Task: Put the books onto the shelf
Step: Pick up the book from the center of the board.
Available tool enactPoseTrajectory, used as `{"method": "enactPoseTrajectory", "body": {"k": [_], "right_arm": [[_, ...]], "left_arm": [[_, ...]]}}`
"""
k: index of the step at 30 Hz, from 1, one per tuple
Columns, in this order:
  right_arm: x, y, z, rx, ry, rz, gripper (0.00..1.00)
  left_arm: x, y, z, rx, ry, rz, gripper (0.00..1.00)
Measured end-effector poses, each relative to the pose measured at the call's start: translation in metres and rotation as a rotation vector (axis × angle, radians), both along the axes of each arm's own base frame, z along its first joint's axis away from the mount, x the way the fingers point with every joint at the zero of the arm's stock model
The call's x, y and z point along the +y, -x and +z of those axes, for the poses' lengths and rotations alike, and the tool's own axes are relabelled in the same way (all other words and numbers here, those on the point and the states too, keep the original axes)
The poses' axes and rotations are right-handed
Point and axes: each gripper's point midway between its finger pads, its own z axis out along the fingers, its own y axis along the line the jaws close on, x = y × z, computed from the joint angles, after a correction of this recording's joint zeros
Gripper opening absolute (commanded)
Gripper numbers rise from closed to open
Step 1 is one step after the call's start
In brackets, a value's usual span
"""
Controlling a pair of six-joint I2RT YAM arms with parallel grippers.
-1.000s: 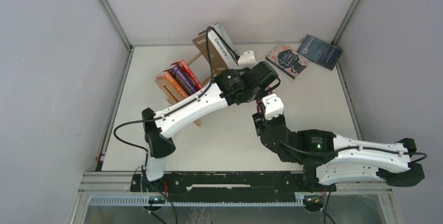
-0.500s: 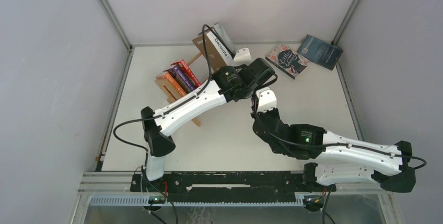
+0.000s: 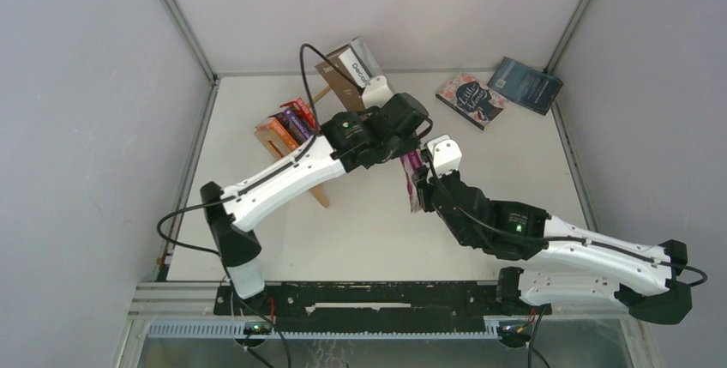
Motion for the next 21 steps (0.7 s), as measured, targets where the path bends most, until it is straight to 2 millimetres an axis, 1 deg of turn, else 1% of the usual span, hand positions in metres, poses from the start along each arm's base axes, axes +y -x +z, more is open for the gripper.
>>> {"method": "enactPoseTrajectory", "body": {"k": [3,6,8,10,12,14,17,19,21], "right_arm": [[0.006,0.001,0.007,-0.01,-0.034,0.029,0.0],[0.007,0.001,0.009,-0.016,-0.032,0.046,0.0],[0.006,0.003,0.005,-0.013,-0.019,0.063,0.0],[0.005,0.006,-0.001,-0.007,0.006,0.079,0.0],[0.004,0.008,-0.006,-0.006,0.033,0.091,0.0],[0.003,0.01,-0.009,-0.009,0.054,0.105,0.0],[0.002,0.013,-0.007,-0.023,0.067,0.123,0.0],[0.003,0.015,-0.004,-0.034,0.066,0.135,0.0],[0.004,0.018,0.0,-0.05,0.061,0.151,0.0]], "left_arm": [[0.01,0.002,0.009,-0.002,0.037,-0.002,0.38],[0.021,0.004,0.015,0.006,0.064,-0.014,0.47],[0.03,0.003,0.025,-0.01,0.09,-0.017,0.52],[0.039,-0.002,0.035,-0.024,0.113,-0.005,0.56],[0.046,-0.005,0.044,-0.037,0.14,-0.003,0.58],[0.053,-0.006,0.049,-0.041,0.155,-0.007,0.6],[0.059,-0.006,0.048,-0.03,0.163,-0.017,0.65],[0.062,-0.004,0.041,-0.013,0.157,-0.024,0.65],[0.066,-0.002,0.028,0.014,0.149,-0.032,0.66]]}}
